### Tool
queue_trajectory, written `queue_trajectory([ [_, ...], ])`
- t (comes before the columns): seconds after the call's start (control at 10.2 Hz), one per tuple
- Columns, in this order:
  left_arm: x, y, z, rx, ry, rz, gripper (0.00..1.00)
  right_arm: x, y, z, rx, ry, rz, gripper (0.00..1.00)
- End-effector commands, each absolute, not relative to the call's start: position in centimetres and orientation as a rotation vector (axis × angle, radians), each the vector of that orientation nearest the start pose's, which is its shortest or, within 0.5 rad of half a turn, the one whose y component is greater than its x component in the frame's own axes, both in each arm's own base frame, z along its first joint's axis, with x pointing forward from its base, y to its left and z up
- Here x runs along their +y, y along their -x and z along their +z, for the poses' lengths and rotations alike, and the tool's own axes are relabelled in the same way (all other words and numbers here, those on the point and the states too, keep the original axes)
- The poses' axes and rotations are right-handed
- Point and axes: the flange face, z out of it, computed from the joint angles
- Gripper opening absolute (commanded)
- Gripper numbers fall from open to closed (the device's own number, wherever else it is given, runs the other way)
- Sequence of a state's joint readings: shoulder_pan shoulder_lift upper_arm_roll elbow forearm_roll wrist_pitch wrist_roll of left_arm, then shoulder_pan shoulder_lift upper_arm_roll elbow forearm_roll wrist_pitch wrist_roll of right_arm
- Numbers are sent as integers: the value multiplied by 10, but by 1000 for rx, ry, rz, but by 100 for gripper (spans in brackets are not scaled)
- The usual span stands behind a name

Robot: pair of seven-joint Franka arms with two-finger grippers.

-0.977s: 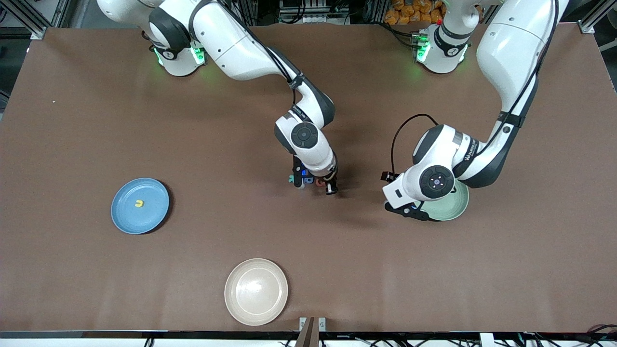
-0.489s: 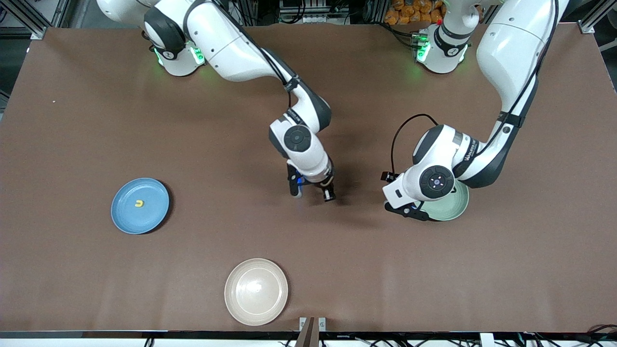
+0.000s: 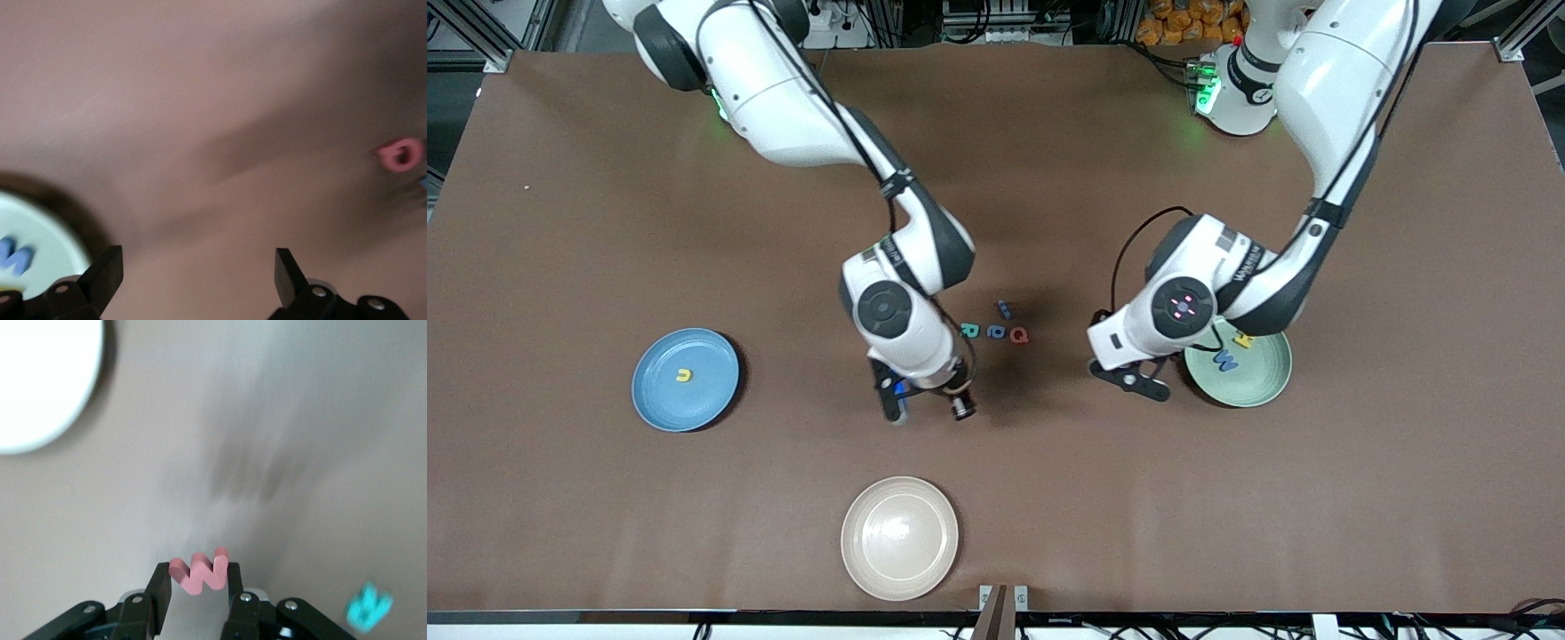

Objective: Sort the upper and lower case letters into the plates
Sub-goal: 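Grasp the pink w with the right gripper while the left gripper reaches letters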

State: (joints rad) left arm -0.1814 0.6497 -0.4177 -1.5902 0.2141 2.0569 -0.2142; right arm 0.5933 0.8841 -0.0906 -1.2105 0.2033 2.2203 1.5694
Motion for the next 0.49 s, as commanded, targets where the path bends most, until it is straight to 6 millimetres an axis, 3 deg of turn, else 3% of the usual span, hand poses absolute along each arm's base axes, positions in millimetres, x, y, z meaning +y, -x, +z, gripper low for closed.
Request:
queue_trajectory([
  [0.0, -396, -578, 260, 869, 3045, 5, 100, 319, -685, 272, 1458, 2725, 2, 0],
  [0.1, -416, -571, 257, 993, 3010, -82, 100, 291, -688, 281, 1364, 2807, -18, 0],
  [0.29, -438, -563, 237, 1271, 2947, -169, 100, 226, -683, 301, 1140, 2941, -18, 0],
  [0.39, -462, -544, 235, 1401, 2886, -182, 100, 193, -676, 312, 1041, 2989, -3, 0],
])
